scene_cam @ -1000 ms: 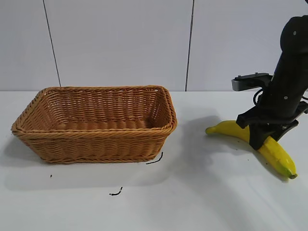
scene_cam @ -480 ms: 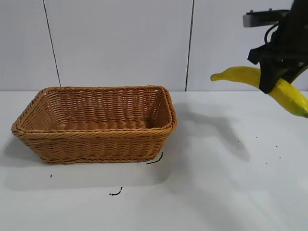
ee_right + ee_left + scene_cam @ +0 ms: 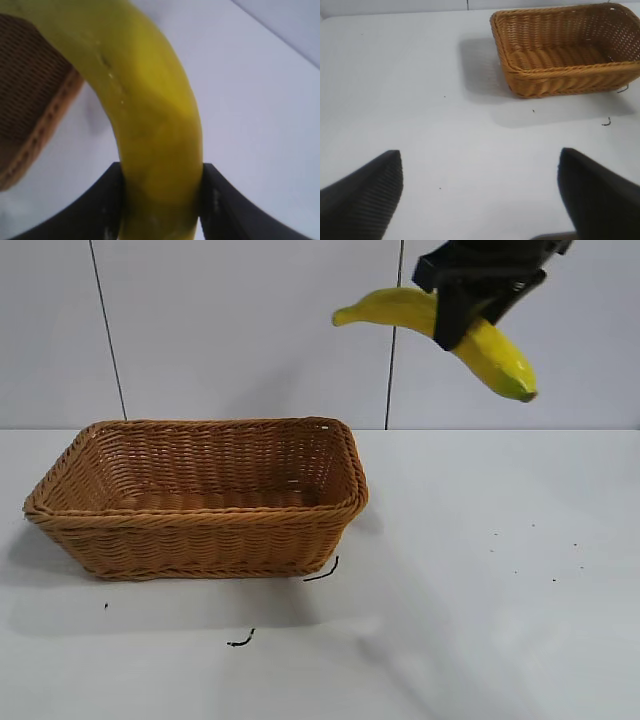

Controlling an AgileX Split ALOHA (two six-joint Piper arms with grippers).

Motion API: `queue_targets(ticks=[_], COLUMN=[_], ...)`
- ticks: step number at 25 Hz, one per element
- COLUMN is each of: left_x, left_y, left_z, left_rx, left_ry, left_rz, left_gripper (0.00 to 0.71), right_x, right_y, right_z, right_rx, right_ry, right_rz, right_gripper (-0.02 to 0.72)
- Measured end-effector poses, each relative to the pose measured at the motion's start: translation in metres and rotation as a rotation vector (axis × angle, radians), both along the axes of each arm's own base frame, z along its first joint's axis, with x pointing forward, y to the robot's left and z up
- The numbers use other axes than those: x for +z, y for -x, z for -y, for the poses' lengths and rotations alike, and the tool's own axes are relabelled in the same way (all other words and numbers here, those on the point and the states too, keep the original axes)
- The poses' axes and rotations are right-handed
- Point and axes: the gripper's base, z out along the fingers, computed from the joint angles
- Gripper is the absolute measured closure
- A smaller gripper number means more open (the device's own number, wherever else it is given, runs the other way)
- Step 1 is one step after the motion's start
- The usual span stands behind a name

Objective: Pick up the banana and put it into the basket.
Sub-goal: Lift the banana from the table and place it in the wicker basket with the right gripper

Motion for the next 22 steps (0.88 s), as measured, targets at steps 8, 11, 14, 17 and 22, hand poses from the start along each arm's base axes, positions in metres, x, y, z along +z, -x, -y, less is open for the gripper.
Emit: queue_targets(ticks=[8,11,14,17,22], left_x=[0.000,0.000,0.000,0.000,0.000], left_y=[0.000,0.000,0.000,0.000,0.000], left_z=[0.000,0.000,0.000,0.000,0.000], left_rx=[0.000,0.000,0.000,0.000,0.000], left_ry=[0.000,0.000,0.000,0.000,0.000], left_rz=[0.000,0.000,0.000,0.000,0.000], left_gripper=[0.075,0.075,0.075,0.075,0.075], right_x=[-0.023,-0.048,-0.079,-0.113,-0.119], right_y=[0.009,0.003,-0.006,-0.011,-0.012], right_z=[-0.067,-0.080,-0.088,-0.092,-0.093], right_rx=[0.220,0.244,0.252,0.257,0.258], right_ry=[-0.016,-0.015,-0.011,0.017,0.020], right_rz=[0.151,0.156,0.148,0.102,0.096], right_gripper=[0.414,0.414,0.414,0.414,0.414])
